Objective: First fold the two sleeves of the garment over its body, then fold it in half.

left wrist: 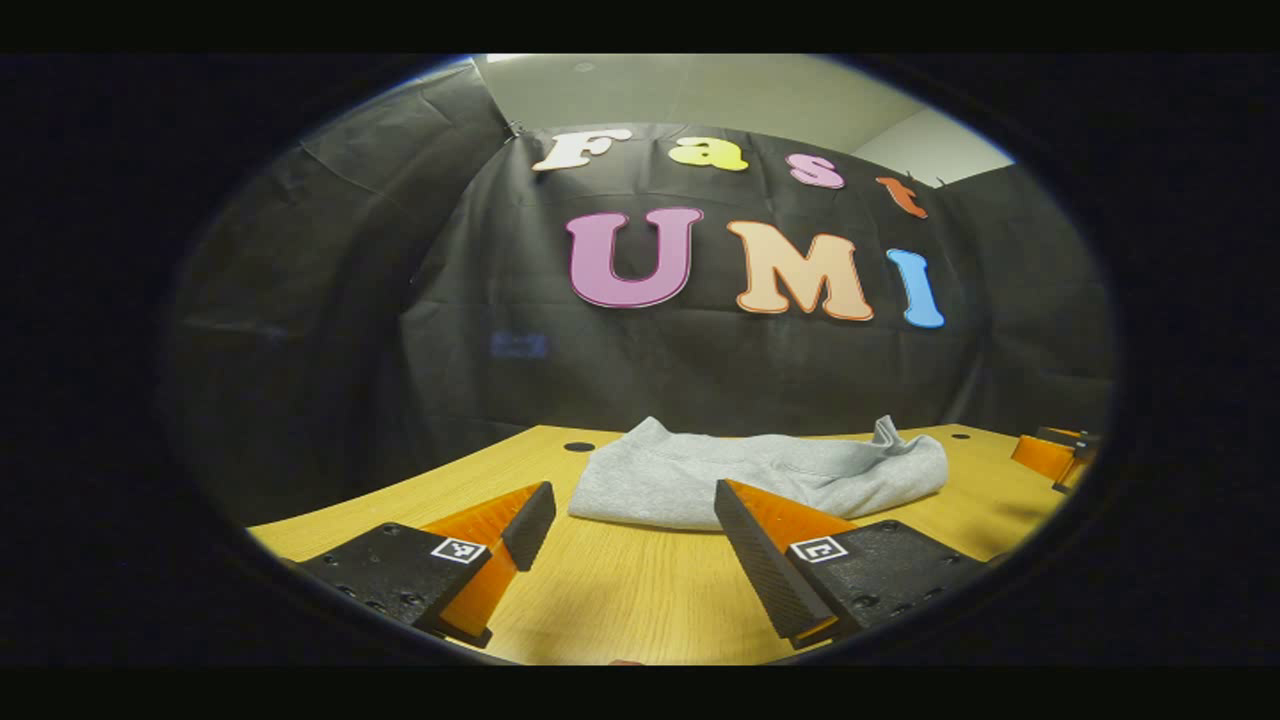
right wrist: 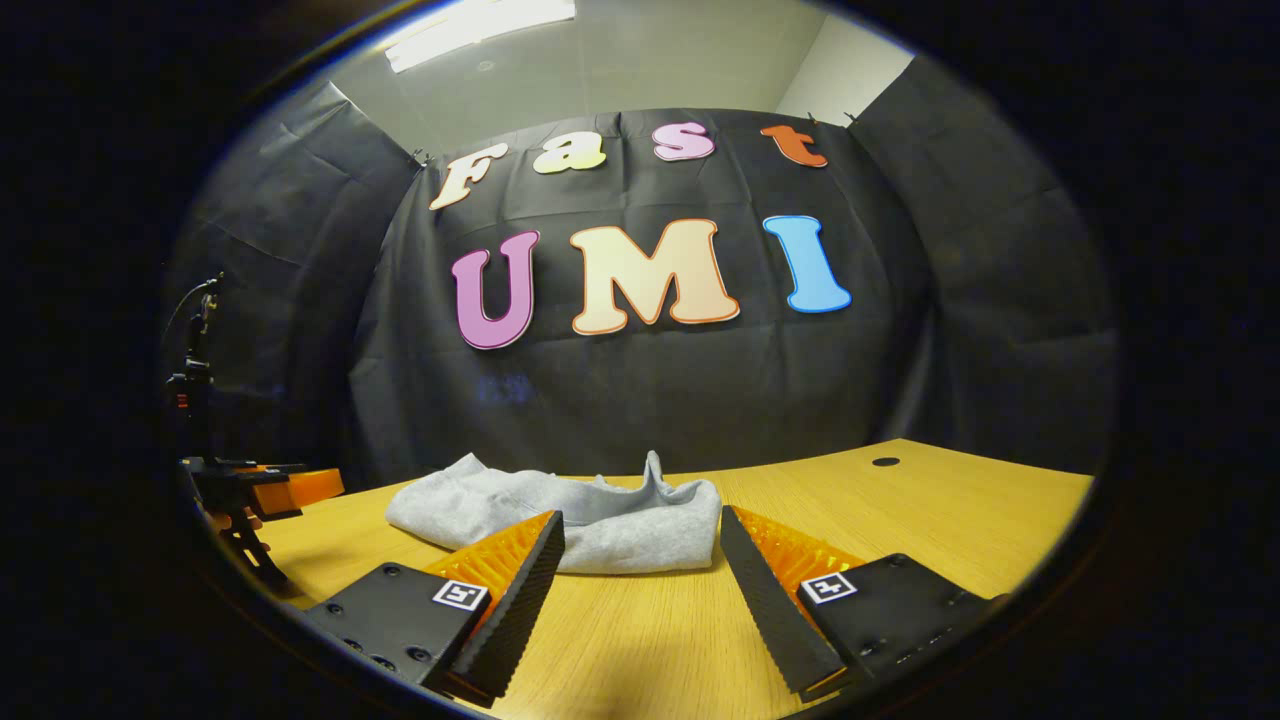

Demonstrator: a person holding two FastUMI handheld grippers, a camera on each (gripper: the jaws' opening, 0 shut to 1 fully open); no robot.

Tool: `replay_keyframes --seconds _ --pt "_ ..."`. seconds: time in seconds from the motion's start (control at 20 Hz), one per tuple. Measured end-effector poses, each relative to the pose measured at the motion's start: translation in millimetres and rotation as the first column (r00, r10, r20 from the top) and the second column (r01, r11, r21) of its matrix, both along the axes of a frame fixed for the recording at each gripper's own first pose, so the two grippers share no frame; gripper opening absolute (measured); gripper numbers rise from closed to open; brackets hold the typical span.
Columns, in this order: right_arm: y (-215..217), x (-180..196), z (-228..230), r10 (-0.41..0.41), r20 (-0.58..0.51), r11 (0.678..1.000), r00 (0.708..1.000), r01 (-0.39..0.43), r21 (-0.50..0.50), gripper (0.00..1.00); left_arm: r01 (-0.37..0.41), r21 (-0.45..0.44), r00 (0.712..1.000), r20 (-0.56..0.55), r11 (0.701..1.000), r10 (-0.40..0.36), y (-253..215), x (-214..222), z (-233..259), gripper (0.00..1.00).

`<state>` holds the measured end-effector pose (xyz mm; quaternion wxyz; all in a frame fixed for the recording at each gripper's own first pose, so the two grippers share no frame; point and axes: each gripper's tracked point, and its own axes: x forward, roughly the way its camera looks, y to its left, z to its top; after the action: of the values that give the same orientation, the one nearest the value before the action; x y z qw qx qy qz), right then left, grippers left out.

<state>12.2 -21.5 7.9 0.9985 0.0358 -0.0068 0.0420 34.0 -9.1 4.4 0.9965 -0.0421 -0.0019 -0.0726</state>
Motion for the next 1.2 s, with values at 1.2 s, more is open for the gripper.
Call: replay_keyframes --seconds 1.2 --pt "0.7 -1.4 -13.6 -0.012 -0.014 0.997 1.000 0.011 -0.072 0.97 -0.012 0.033 1.000 -0.019 0.999 0.012 -1.5 -1.3 -17.5 0.94"
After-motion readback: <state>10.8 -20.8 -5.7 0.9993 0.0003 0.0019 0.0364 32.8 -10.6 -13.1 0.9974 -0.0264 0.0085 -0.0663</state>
